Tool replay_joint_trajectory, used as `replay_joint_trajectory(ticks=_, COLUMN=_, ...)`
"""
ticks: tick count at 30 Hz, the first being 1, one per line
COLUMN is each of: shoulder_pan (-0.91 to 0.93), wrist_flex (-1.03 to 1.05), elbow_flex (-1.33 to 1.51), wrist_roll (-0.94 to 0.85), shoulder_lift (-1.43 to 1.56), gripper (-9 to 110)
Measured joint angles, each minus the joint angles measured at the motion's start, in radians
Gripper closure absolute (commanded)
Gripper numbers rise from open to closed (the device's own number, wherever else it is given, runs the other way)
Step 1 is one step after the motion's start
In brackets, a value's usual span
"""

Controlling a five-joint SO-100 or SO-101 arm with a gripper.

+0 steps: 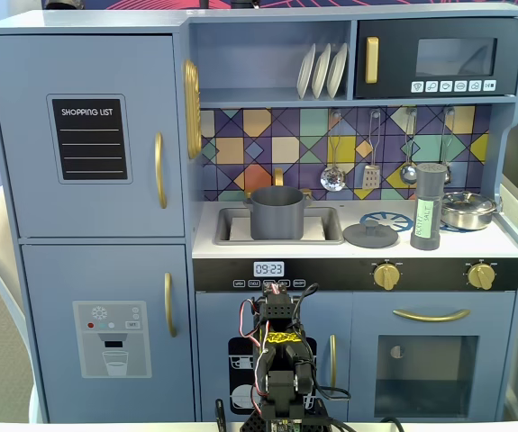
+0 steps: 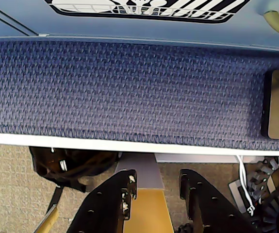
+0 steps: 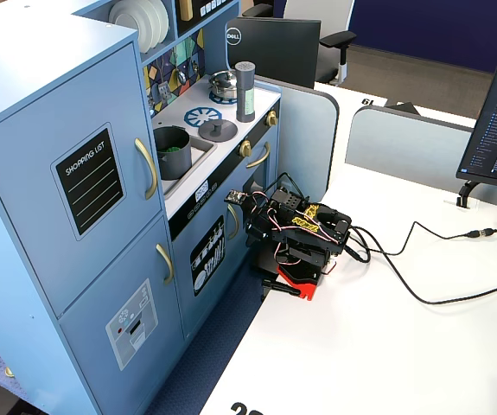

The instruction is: Put salt in the gray recipient

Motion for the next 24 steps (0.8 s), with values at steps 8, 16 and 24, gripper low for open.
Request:
replay_joint_trajectory(ticks=8, shoulder_pan=0.0, wrist_flex=0.0, elbow_flex=0.0, wrist_roll=0.0, shoulder_lift=0.0, gripper=98)
replay_joint_trajectory(ticks=16, shoulder_pan=0.0, wrist_flex=0.0, elbow_flex=0.0, wrist_roll=0.0, shoulder_lift=0.0, gripper=99)
replay_joint_trajectory(ticks=24, shoulder_pan=0.006, wrist_flex=0.0, elbow_flex=0.0, wrist_roll=0.0, shoulder_lift=0.0, gripper=101)
